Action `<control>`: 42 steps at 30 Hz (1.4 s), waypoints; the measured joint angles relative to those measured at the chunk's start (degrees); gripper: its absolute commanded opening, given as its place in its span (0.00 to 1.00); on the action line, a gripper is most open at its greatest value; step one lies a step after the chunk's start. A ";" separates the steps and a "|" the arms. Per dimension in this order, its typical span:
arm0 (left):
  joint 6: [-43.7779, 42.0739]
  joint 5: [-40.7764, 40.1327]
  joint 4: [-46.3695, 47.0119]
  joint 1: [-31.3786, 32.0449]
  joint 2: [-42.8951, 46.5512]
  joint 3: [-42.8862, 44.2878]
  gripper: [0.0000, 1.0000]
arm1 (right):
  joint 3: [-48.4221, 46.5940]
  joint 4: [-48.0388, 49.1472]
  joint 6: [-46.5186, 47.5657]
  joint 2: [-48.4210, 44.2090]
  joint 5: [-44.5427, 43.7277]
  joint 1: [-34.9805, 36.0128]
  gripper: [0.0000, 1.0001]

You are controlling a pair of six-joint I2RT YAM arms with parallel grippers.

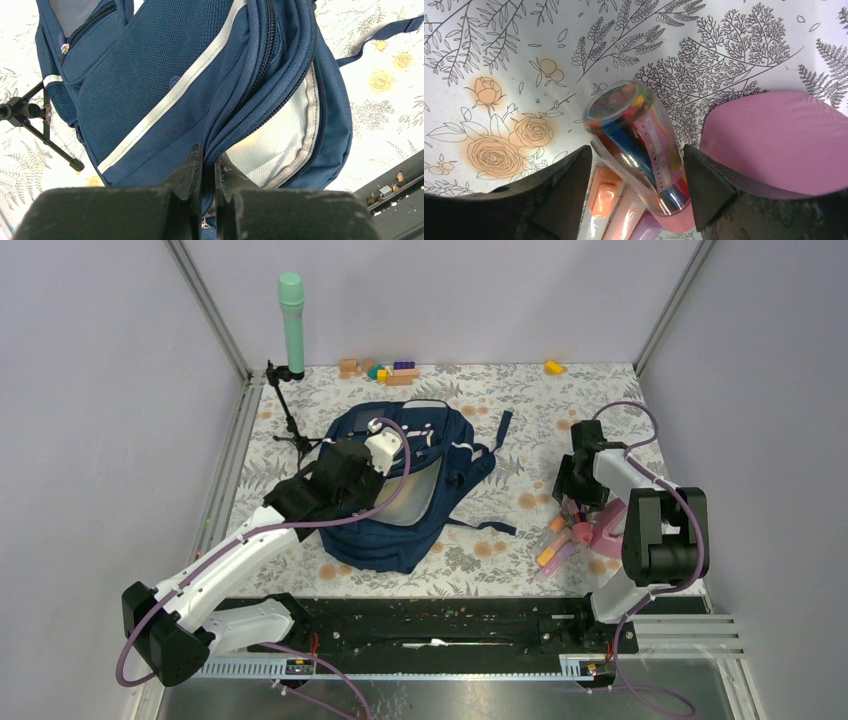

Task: Pack the student bag
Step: Pick up the stationery from the center of the board.

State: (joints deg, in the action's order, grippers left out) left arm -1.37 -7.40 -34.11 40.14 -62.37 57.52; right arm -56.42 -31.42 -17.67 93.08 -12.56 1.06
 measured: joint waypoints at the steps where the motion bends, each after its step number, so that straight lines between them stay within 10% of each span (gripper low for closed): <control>1: -0.02 0.02 0.00 0.00 0.00 0.00 0.00 | 0.00 0.00 0.13 0.22 -0.02 0.00 0.74; 21: 0.00 0.22 -0.04 0.00 0.00 0.00 0.00 | -4.50 0.15 5.05 4.85 -8.70 0.00 0.00; 31: 0.48 1.42 -0.04 -0.28 0.00 0.00 0.00 | -4.70 -0.39 5.70 -11.13 -5.35 2.12 0.00; 42: 1.25 2.51 -0.04 -0.83 0.00 0.00 0.00 | -4.70 4.04 -5.11 -27.26 13.14 19.93 0.00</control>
State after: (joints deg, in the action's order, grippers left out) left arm -0.12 -4.89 -34.15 39.31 -62.37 57.52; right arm -61.12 -27.38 -22.79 65.82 0.58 20.99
